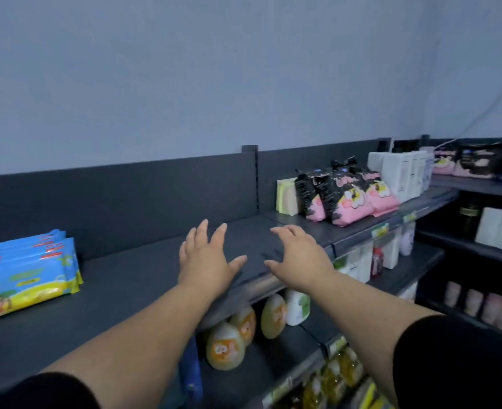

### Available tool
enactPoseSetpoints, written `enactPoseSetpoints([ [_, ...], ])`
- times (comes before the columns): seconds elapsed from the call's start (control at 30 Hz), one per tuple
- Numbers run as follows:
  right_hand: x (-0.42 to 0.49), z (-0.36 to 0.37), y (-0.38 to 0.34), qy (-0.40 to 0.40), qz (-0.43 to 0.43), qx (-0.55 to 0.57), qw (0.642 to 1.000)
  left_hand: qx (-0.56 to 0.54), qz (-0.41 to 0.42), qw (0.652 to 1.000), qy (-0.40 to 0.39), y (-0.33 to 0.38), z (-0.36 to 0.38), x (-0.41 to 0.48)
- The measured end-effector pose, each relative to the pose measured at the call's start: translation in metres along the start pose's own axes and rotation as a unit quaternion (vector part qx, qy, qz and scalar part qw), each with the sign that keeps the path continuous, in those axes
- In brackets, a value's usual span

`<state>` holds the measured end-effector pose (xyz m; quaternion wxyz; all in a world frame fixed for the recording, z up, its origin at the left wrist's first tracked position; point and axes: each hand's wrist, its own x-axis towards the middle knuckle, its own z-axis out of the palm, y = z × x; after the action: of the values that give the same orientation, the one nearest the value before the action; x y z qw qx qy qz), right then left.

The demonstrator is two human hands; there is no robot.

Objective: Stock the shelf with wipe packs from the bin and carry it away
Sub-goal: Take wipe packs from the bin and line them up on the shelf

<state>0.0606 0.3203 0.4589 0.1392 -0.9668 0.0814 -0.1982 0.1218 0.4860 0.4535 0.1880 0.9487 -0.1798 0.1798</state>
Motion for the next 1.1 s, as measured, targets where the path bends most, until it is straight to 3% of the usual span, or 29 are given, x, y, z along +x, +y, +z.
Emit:
enactPoseSetpoints([
  [0.33,-0.086,-0.074,0.261,-0.002,0.150,-0.041,0.988,-0.040,0.108,0.989,-0.093,0.251,0.122,-0.026],
  [0.53,-0.136,-0.078,0.381,-0.023,0.219,-0.037,0.975,-0.051,0.142,0.976,-0.154,0.349,0.204,-0.052],
  [0.77,-0.182,-0.025,0.466,-0.094,0.303,-0.018,0.948,-0.036,0.160,0.962,-0.218,0.376,0.300,-0.078],
  [1.1,-0.246,0.126,0.524,-0.201,0.406,0.027,0.891,0.014,0.168,0.910,-0.378,0.322,0.469,-0.127],
])
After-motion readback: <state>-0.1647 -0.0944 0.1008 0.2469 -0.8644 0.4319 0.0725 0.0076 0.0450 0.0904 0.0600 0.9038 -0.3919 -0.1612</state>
